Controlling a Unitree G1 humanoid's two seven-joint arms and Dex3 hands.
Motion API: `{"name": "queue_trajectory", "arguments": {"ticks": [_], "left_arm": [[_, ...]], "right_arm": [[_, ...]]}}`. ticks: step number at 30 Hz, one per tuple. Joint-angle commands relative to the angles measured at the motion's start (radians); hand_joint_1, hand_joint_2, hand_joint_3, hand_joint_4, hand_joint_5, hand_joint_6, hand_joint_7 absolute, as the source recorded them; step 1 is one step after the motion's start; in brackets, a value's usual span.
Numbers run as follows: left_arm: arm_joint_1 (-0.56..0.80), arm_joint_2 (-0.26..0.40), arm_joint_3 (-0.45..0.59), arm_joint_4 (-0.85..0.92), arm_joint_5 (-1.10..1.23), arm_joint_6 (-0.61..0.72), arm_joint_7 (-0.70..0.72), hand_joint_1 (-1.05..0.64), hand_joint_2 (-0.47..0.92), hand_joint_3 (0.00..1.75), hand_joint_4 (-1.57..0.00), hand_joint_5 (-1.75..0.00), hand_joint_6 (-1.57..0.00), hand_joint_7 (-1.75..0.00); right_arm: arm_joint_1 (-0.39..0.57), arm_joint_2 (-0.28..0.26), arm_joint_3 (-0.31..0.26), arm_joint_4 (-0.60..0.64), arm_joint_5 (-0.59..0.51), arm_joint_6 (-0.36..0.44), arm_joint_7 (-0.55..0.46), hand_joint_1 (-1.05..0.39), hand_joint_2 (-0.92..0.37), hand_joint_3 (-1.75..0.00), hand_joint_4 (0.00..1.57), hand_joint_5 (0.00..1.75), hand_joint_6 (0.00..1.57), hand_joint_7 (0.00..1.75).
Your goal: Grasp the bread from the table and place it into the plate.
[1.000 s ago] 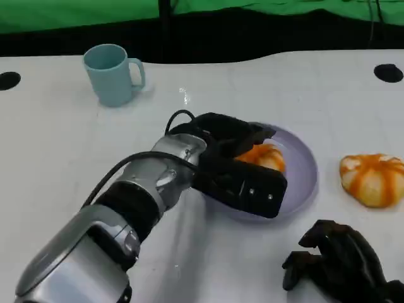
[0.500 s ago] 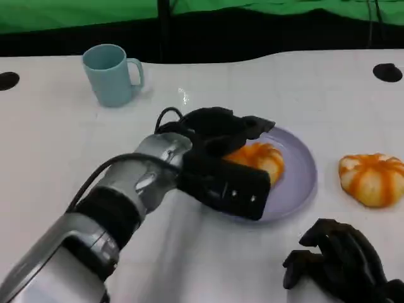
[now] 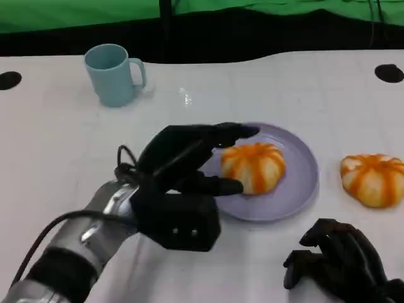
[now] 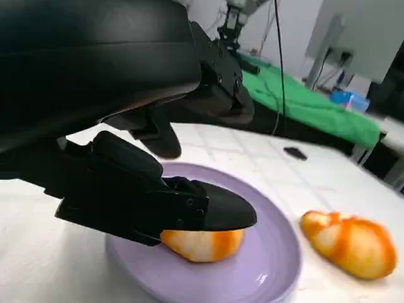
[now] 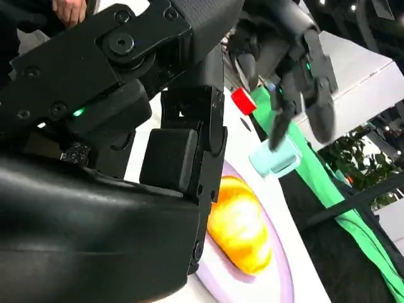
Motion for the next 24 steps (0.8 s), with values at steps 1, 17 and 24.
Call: {"name": "queue_trajectory", "arguments": {"ticks": [1,17,24], "left_arm": [[0.08,0.024,0.058,-0.041,-0.122,-0.084,-0.049,-0.63,0.92,0.28,-0.53,-1.49,-0.41,-1.18],[0.362,-0.022,0.223,-0.214,-0.649,-0.053,-0.447,-0.67,0.92,0.34,-0.63,-1.75,-0.45,-1.74],[0.469,-0.083,0.291,-0.276,-0.873,0.073,-0.594,-0.73,0.92,0.3,-0.75,-1.75,-0.58,-1.74]], "right_arm": [[0.001,-0.007,-0.013,-0.004,0.023,0.012,0.009,-1.04,-0.72,0.0,1.57,0.73,1.57,0.36],[0.005,-0.012,-0.016,-0.017,0.036,0.038,0.008,-1.04,-0.69,0.0,1.57,0.73,1.57,0.37],[0.006,-0.014,-0.015,-0.02,0.031,0.034,0.012,-1.03,-0.7,-0.01,1.57,0.73,1.57,0.37]]}}
